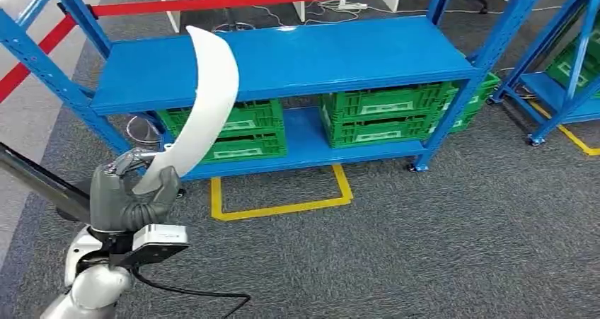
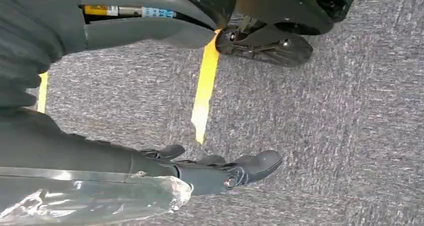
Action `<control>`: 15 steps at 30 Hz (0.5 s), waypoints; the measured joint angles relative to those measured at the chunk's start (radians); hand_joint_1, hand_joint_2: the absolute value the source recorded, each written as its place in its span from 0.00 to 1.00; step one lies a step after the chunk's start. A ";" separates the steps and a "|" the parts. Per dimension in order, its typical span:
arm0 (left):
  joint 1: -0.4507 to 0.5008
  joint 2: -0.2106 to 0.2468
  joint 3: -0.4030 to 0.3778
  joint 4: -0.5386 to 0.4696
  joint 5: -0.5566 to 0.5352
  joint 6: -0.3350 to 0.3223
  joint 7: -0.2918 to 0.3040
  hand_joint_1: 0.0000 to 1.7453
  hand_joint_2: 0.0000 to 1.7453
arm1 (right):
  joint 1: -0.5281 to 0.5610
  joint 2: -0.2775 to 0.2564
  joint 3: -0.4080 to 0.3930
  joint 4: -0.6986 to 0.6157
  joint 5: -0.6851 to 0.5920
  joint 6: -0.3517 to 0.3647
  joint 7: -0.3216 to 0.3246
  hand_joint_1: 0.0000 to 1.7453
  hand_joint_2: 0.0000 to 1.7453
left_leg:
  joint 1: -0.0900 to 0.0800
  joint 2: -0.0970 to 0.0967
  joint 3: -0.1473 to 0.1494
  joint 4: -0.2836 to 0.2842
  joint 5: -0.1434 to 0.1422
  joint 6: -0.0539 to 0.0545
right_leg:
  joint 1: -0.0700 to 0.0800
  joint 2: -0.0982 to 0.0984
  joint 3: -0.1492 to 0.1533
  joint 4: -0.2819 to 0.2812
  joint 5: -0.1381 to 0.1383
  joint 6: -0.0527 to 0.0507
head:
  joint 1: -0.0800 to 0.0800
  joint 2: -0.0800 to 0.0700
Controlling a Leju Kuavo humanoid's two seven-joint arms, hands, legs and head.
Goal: Take the parts from the cabinet and place them on the table.
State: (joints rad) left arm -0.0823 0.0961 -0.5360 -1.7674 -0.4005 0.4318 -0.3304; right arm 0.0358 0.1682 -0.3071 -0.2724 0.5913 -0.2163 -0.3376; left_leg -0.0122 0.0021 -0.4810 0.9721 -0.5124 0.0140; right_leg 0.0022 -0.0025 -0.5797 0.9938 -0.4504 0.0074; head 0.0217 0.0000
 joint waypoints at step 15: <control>-0.001 -0.001 -0.001 0.000 0.000 -0.001 0.000 1.00 1.00 | -0.002 0.000 -0.004 0.000 0.000 0.000 0.000 0.00 1.00 | -0.003 0.005 -0.086 0.010 0.073 0.004 | -0.012 0.006 0.084 -0.008 -0.066 0.028 | 0.003 0.000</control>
State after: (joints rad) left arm -0.0828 0.0954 -0.5367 -1.7674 -0.4005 0.4311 -0.3300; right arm 0.0337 0.1678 -0.3109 -0.2728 0.5913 -0.2163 -0.3376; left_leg -0.0155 0.0067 -0.5674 0.9821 -0.4391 0.0184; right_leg -0.0102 0.0037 -0.4958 0.9855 -0.5167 0.0354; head 0.0252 0.0000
